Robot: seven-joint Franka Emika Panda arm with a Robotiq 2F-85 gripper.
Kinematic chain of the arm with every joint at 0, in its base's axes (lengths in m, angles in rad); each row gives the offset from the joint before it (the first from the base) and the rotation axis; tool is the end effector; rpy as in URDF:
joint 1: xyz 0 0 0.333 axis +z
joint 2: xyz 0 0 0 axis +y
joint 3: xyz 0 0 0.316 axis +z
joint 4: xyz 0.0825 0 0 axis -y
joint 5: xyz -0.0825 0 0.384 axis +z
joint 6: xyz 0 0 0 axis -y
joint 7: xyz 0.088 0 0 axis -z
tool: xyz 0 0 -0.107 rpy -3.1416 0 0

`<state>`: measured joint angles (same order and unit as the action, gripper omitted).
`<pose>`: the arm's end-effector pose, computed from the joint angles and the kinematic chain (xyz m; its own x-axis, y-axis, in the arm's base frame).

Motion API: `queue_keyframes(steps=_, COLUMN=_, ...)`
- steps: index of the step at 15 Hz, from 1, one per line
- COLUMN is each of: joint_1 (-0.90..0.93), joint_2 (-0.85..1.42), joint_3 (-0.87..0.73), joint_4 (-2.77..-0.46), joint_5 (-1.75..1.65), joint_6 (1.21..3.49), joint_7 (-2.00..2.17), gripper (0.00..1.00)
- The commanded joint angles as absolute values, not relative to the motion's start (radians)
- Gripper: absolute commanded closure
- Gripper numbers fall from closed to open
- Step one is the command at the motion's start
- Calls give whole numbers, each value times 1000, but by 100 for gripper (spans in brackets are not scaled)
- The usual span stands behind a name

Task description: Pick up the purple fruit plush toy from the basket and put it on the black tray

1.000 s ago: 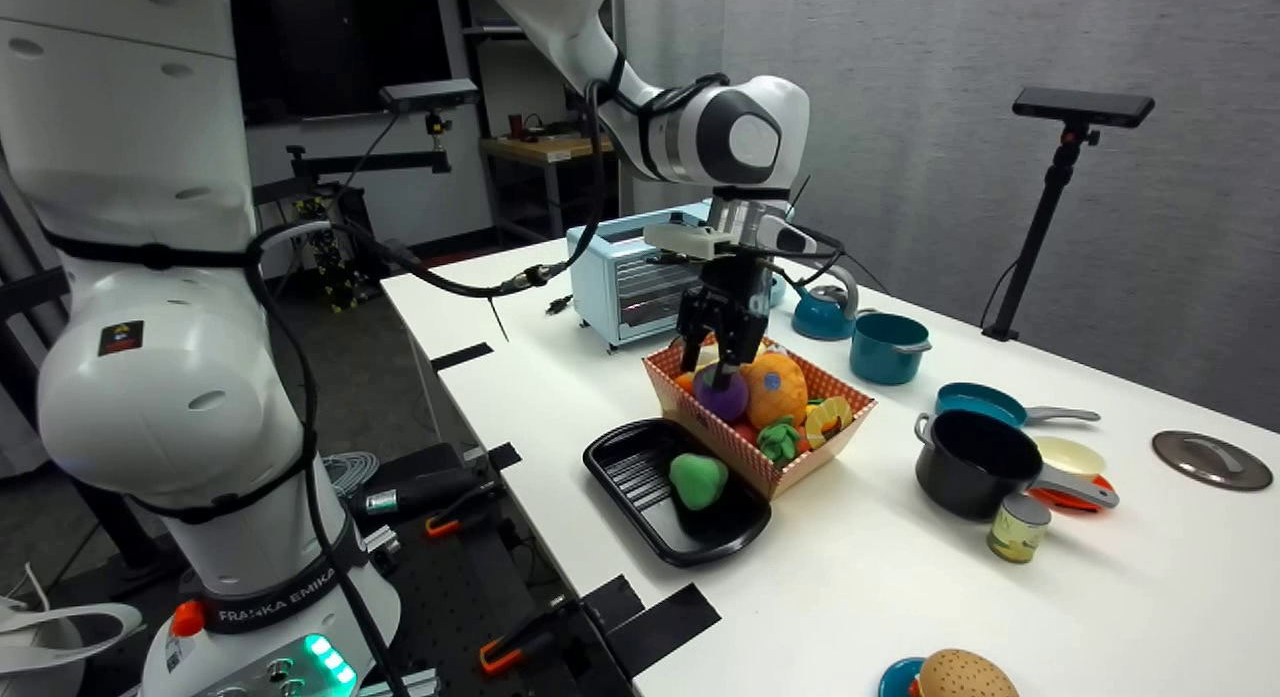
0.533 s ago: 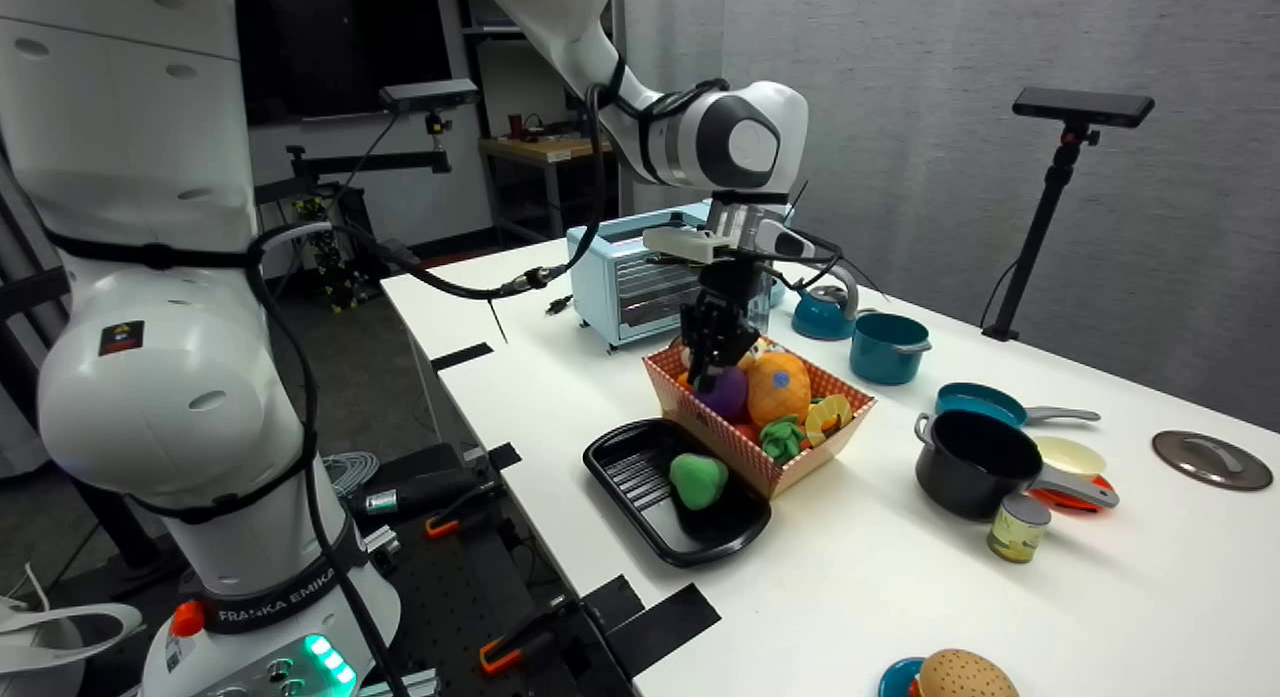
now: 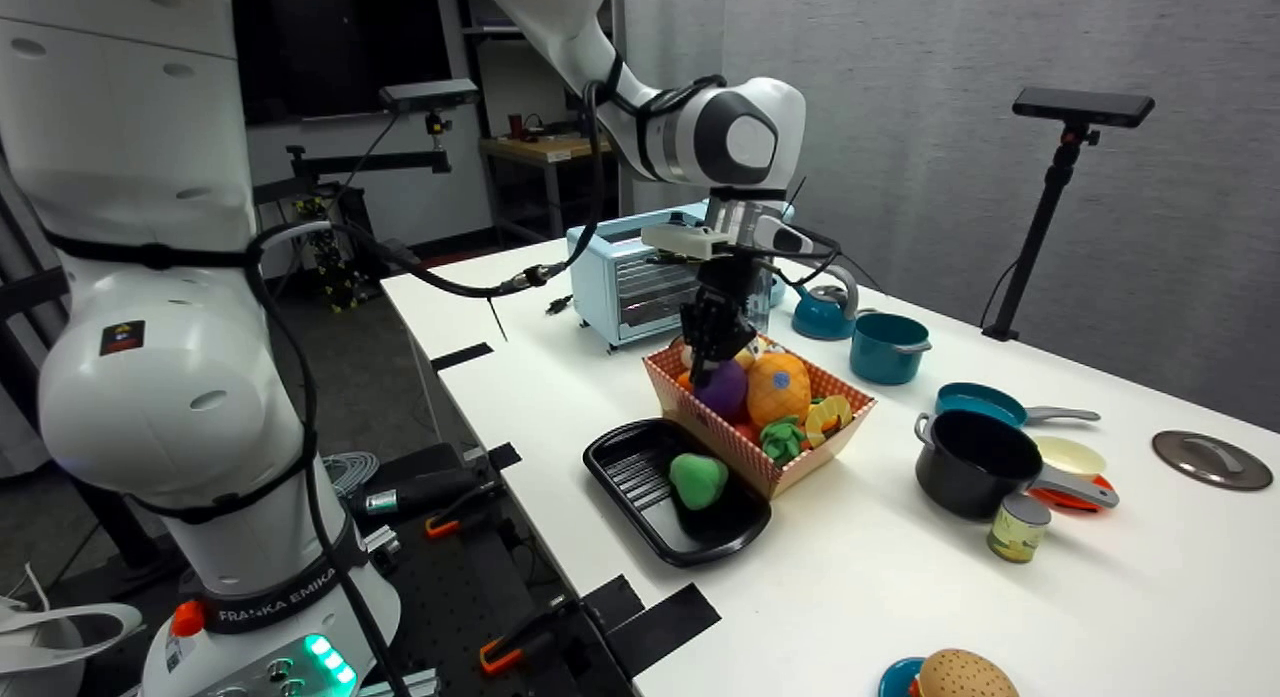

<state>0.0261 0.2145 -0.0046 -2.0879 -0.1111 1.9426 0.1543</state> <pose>0.5337 0.0040 0.2982 0.9370 -0.0930 -0.3368 -0.0491 -0.9894 0.1369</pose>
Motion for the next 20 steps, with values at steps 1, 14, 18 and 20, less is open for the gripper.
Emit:
queue_keyframes(steps=1, joint_1=51, joint_2=123, joint_3=8, joint_4=-2132, joint_5=-145, joint_6=1939, joint_7=172, gripper=98)
queue_keyframes(steps=14, joint_1=71, joint_2=-206, joint_3=87, joint_4=-2401, joint_5=-113, joint_6=1935, joint_7=159, gripper=98)
queue_keyframes(steps=18, joint_1=65, joint_2=-253, joint_3=82, joint_4=-2460, joint_5=-102, joint_6=1931, joint_7=154, gripper=98)
queue_keyframes(steps=20, joint_1=63, joint_2=-267, joint_3=80, joint_4=-2479, joint_5=-98, joint_6=1931, joint_7=155, gripper=98)
